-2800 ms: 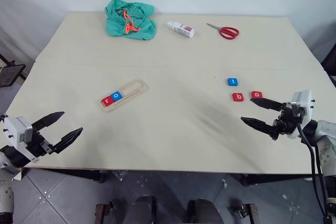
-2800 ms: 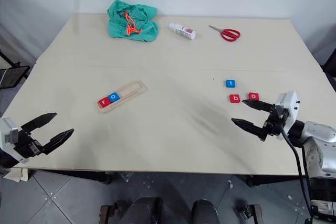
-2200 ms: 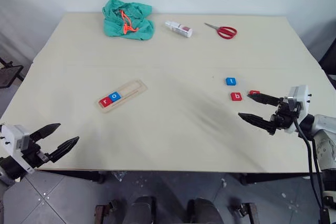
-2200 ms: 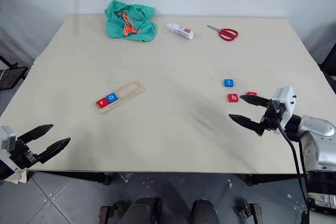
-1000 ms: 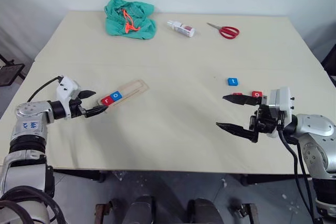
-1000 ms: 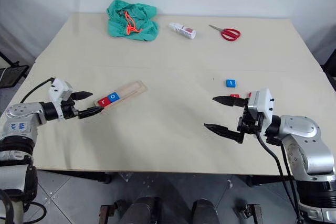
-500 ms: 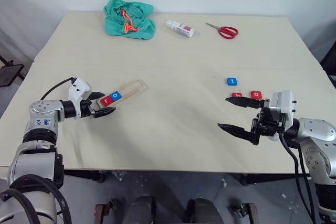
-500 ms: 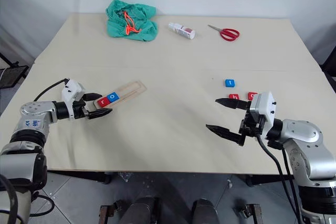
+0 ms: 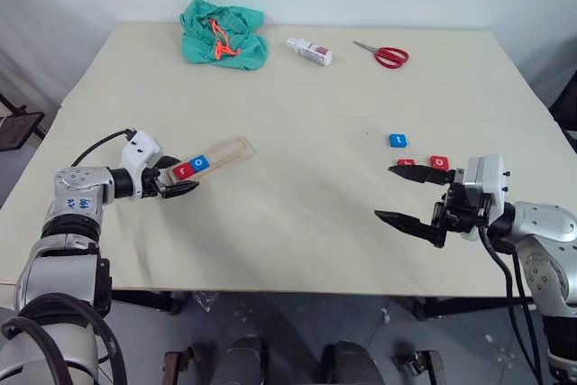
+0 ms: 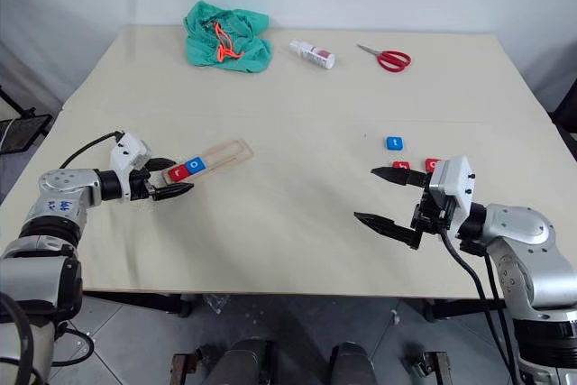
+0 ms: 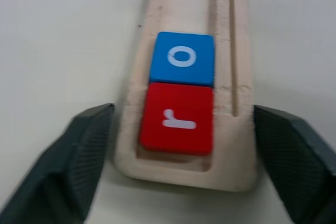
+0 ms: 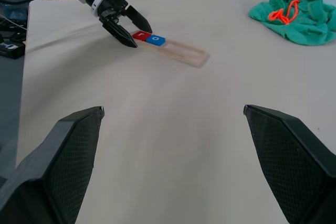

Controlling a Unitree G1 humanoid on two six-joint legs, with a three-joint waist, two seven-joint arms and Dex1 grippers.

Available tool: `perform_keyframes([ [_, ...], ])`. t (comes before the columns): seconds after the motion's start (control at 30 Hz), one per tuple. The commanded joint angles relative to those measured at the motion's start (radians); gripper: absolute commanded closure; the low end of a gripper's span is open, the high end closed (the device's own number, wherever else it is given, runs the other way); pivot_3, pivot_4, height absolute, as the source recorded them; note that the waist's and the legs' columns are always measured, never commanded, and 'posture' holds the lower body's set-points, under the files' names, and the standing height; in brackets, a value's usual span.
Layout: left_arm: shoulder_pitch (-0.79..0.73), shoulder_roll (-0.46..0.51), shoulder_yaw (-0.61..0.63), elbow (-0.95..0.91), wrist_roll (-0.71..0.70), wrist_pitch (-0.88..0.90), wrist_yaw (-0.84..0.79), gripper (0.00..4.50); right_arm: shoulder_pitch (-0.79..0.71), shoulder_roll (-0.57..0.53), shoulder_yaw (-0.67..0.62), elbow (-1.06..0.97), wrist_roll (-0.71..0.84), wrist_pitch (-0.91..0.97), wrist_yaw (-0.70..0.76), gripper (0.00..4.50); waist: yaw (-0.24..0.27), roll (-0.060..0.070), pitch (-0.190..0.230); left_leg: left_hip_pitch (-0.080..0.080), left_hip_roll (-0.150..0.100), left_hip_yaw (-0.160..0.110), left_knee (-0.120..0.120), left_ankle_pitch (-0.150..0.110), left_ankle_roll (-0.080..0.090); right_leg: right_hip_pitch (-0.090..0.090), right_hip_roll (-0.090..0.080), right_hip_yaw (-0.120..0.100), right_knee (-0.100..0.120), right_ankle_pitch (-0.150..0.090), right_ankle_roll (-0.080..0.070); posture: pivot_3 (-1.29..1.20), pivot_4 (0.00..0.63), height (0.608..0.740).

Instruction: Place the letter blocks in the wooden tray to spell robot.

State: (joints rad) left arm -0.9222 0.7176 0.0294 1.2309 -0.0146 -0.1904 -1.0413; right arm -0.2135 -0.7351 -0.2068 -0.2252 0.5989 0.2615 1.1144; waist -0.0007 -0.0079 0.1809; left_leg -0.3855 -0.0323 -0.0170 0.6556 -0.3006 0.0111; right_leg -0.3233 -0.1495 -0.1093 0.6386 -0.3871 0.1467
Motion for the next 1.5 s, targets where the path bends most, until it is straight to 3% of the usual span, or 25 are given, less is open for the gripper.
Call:
perform_keyframes([
  [0.03,0.031,0.001,-0.018,0.032,0.041,0.000,0.020,1.10,-0.016,-0.018,-0.033,-0.012,0.007,-0.011,-0.003,0.00,0.000,0.000,0.000,0.000,0.000,0.000,0.000,0.000,0.000,0.000,0.000,0.000,0.000,0.000,0.000,0.00,0.150,0.740],
  [0.33,0.039,-0.003,-0.009,-0.045,-0.001,-0.013,-0.133,1.10,-0.036,-0.021,-0.031,0.011,0.001,-0.017,0.009,0.00,0.000,0.000,0.000,0.000,0.000,0.000,0.000,0.000,0.000,0.000,0.000,0.000,0.000,0.000,0.000,0.00,0.150,0.740],
  [0.63,0.139,-0.108,-0.032,-0.422,-0.094,0.031,-0.304,1.10,-0.027,-0.081,-0.024,0.065,0.007,-0.018,0.126,0.00,0.014,-0.001,0.001,-0.005,-0.002,-0.001,0.003,0.000,0.000,0.000,-0.001,-0.001,-0.002,0.000,0.000,0.00,0.150,0.740],
  [1.03,0.330,-0.197,-0.176,-0.930,-0.102,0.259,-0.278,1.10,-0.038,-0.075,-0.019,0.092,-0.009,-0.036,0.138,0.00,0.012,-0.002,0.001,-0.006,-0.001,-0.001,0.003,0.000,0.000,0.000,0.000,0.000,-0.004,0.000,0.000,0.00,0.150,0.740],
  [1.5,0.302,-0.296,-0.280,-1.027,-0.059,0.369,-0.120,1.10,0.081,-0.101,-0.056,0.140,-0.036,-0.095,0.177,0.00,0.027,-0.002,0.001,-0.007,-0.001,0.000,0.004,0.000,0.002,0.003,0.000,-0.001,-0.010,0.000,0.000,0.00,0.150,0.740],
])
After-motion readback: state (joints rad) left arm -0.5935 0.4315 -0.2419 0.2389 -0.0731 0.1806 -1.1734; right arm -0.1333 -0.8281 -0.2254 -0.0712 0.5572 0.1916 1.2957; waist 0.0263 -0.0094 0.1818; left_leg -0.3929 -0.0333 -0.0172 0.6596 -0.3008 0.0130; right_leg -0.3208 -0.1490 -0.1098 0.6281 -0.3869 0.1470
